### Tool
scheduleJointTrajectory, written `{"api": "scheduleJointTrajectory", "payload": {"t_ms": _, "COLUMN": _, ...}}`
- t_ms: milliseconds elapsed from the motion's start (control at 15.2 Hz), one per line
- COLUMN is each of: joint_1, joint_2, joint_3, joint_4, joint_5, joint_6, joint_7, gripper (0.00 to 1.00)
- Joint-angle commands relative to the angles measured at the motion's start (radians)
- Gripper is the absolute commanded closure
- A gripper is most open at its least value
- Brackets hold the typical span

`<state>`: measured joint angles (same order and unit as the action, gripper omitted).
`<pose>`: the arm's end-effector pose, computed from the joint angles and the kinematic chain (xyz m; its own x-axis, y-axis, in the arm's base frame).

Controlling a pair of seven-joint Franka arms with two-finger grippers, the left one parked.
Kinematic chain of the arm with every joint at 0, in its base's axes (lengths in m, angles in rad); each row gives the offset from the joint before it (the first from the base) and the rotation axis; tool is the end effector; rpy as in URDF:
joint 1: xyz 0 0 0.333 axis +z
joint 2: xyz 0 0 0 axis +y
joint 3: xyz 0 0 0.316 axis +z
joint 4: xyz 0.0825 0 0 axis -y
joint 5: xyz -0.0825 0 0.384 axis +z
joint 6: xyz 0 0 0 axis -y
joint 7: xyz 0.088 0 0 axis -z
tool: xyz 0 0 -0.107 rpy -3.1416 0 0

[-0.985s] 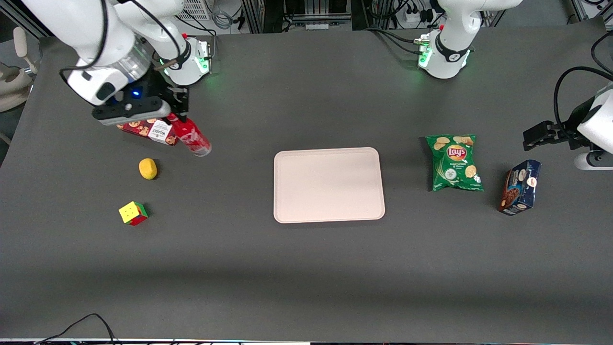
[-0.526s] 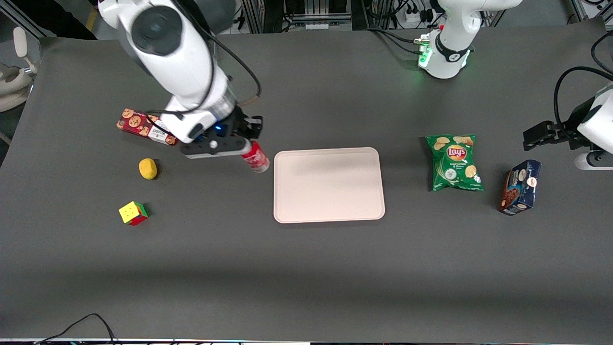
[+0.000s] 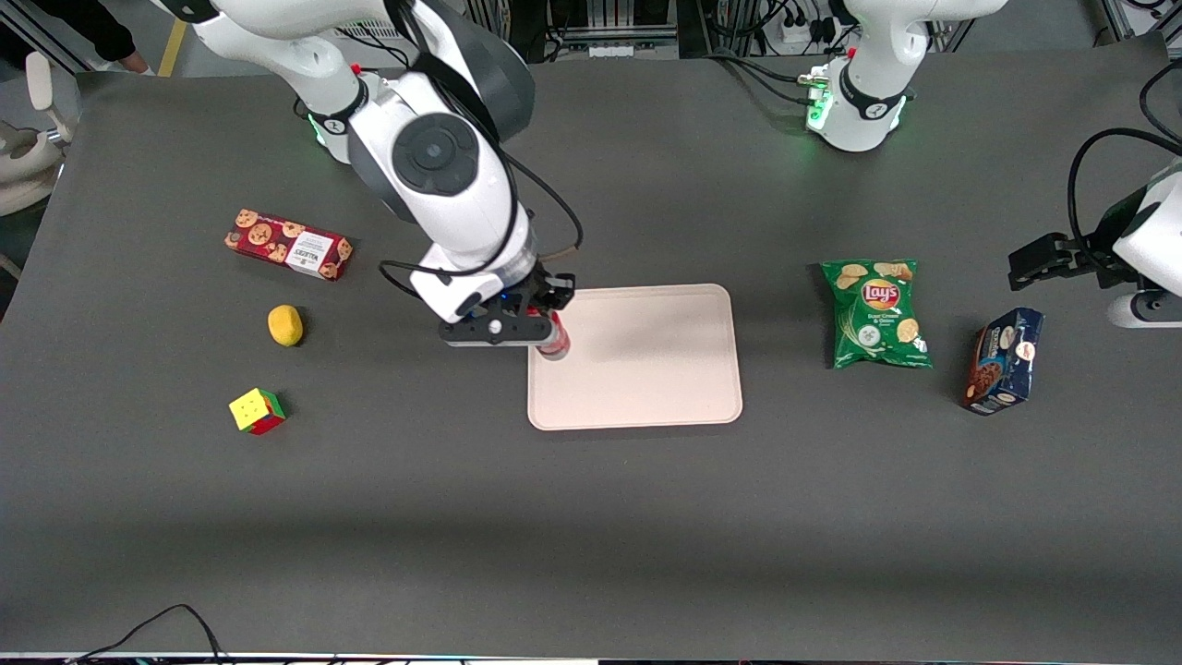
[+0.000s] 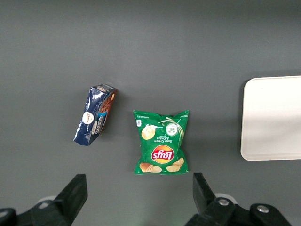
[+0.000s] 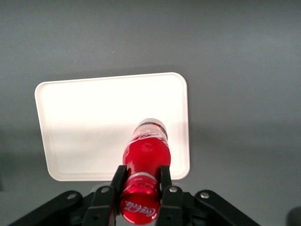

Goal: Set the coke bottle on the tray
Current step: 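Lower the bottle upright onto the tray and open the right gripper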

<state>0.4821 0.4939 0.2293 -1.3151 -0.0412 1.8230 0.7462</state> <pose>0.5557 0.4313 0.4626 0.9983 -0.0520 -0.0271 -0.0538 -0.9963 -0.0672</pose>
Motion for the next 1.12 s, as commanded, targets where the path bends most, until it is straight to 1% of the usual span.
{"api": "scheduleJointTrajectory", "payload": {"t_ms": 0, "joint_1": 0.01, "joint_2": -0.002, "joint_3": 0.005, "joint_4": -0.126, "joint_5": -0.045, "joint_6": 0.134, "joint_7": 0.041, "gripper": 1.0}}
{"api": "scheduleJointTrajectory", "payload": {"t_ms": 131, "joint_1": 0.01, "joint_2": -0.001, "joint_3": 0.005, "joint_4": -0.205, "joint_5": -0.048, "joint_6": 0.209, "joint_7": 0.044, "gripper": 1.0}}
{"api": "scheduleJointTrajectory", "payload": {"t_ms": 328, "joint_1": 0.007, "joint_2": 0.009, "joint_3": 0.005, "joint_4": -0.257, "joint_5": -0.048, "joint_6": 0.246, "joint_7": 0.042, "gripper": 1.0}}
{"api": "scheduleJointTrajectory", "payload": {"t_ms": 920, "joint_1": 0.007, "joint_2": 0.055, "joint_3": 0.004, "joint_4": -0.266, "joint_5": -0.06, "joint_6": 0.272, "joint_7": 0.044, "gripper": 1.0}}
{"api": "scheduleJointTrajectory", "payload": {"t_ms": 1051, "joint_1": 0.006, "joint_2": 0.06, "joint_3": 0.004, "joint_4": -0.266, "joint_5": -0.06, "joint_6": 0.285, "joint_7": 0.044, "gripper": 0.91}}
